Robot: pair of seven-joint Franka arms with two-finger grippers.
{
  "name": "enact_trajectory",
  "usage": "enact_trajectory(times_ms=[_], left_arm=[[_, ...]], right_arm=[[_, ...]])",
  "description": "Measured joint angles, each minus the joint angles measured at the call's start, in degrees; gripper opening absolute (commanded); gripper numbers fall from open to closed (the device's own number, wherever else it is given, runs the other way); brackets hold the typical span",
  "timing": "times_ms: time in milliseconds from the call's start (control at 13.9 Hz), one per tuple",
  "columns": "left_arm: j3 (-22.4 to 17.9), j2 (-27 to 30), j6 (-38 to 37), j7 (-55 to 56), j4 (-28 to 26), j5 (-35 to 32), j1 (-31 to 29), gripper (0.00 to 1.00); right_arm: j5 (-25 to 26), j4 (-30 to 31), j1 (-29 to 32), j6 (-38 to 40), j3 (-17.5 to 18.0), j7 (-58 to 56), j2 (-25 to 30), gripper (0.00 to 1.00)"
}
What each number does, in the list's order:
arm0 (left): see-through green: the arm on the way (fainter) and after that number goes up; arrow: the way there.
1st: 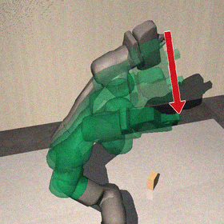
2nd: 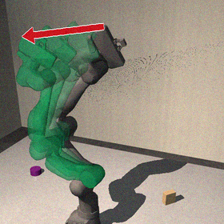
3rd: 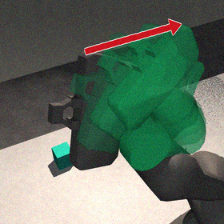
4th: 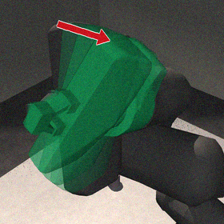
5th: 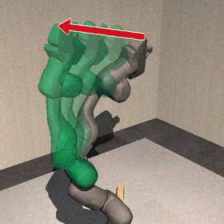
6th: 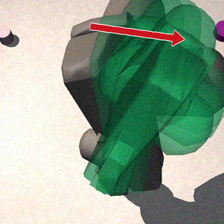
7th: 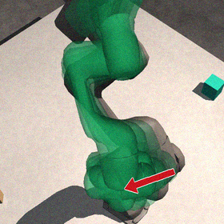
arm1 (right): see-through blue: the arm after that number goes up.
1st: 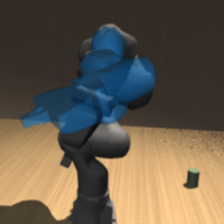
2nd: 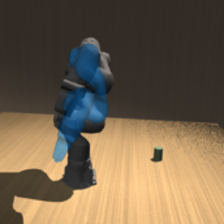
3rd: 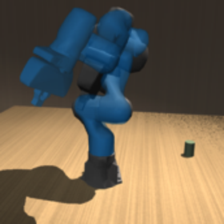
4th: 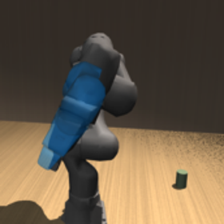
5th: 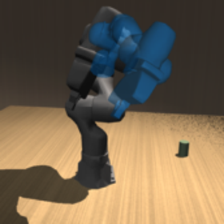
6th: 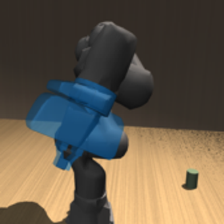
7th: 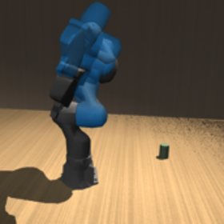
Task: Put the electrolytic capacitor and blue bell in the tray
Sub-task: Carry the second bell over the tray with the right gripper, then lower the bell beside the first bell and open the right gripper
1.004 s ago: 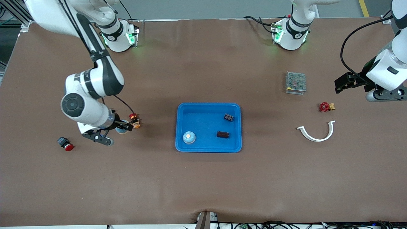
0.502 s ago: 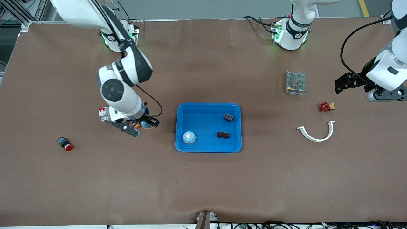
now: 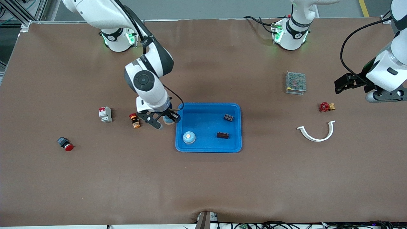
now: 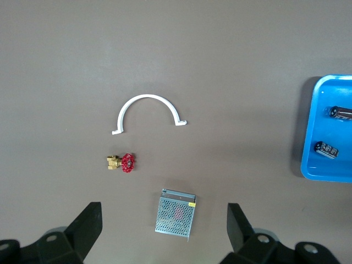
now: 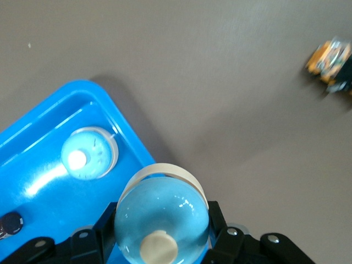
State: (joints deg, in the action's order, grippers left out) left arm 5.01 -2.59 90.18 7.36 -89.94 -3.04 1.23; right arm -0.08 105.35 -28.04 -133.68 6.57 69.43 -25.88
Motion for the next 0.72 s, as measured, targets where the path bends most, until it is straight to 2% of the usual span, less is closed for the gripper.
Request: enact_trajectory(times_ms=[430,717], left_arm=[[0.0,0.0,0.2,0.0,-0.1,0.0,0.0,1.00],[0.0,0.0,0.2,0.0,-0.3,0.0,0.0,1.00]], right_arm=[[-0.8,-8.5,-4.6,-0.1,0.0,8.6,-7.7,0.00],[-0.8,-10.3,-4.9,0.0,-0.3,8.8,-10.9,0.00]])
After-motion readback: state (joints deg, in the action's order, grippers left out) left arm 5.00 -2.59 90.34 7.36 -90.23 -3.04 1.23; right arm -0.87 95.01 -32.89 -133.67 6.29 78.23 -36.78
